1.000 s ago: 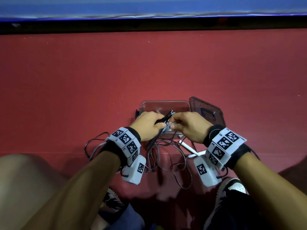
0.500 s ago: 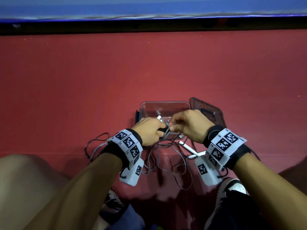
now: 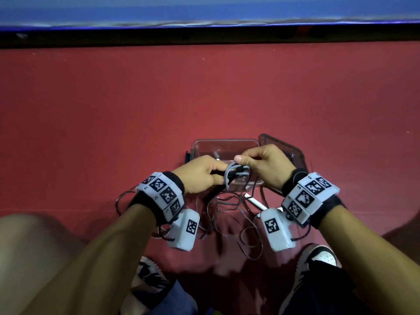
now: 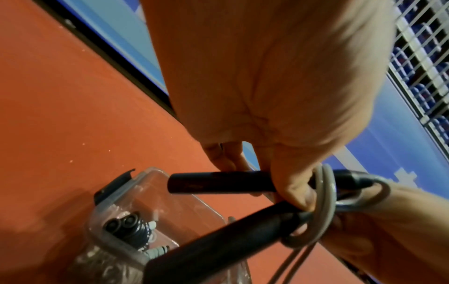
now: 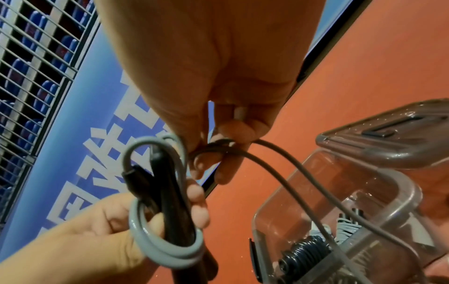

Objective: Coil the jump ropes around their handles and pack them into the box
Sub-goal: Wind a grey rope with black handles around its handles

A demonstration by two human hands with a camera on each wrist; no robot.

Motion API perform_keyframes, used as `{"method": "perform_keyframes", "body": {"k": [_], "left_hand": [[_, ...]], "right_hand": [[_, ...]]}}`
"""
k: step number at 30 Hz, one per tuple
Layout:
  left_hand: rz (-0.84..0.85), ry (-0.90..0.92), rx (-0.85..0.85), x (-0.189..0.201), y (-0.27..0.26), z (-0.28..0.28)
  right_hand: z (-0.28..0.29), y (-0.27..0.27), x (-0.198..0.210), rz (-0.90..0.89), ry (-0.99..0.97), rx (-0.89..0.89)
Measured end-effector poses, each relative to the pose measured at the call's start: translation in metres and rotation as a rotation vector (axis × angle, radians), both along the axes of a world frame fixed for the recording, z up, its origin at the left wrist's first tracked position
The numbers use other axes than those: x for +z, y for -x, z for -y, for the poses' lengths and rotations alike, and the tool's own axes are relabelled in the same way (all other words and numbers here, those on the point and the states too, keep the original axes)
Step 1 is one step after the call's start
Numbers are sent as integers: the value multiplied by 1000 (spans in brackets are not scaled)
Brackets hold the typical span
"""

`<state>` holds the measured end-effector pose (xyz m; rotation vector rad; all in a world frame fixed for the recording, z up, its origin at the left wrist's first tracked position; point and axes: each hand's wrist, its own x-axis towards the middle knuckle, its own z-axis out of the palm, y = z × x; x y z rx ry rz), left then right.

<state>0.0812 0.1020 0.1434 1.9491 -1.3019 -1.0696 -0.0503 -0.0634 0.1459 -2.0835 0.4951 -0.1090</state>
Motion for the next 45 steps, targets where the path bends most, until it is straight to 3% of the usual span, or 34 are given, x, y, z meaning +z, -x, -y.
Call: {"method": "perform_keyframes", "body": {"k": [8,17,20,23,26,31,35,42,45], "left_hand": [[-246,222,315,9,-2,1],[-110,132,498,-4,0,0],[121,105,418,-6,1,0],[333,-26,374,-11,3,1],[521,-147,226,-16,6,1],[661,-233,3,-6,18,2],[528,-245,-101,-6,19,-1],[111,-96,7,-6,0,-6],[-56,9,64,-4,-3,-7]], "right_hand": [[-4,-1,-12,-44,-65,30],[-24,2,0,-194,86,203],[-29,0,3,-214,156,241],[-30,-1,4,-221,217,260],[-29,-2,4,-246,240,257],[-29,0,8,-258,359,299],[-27,1,4,-223,311,265],[-15,-1,-9,-72,142,9],[-10,-1,-13,-47,-96,-59]]}}
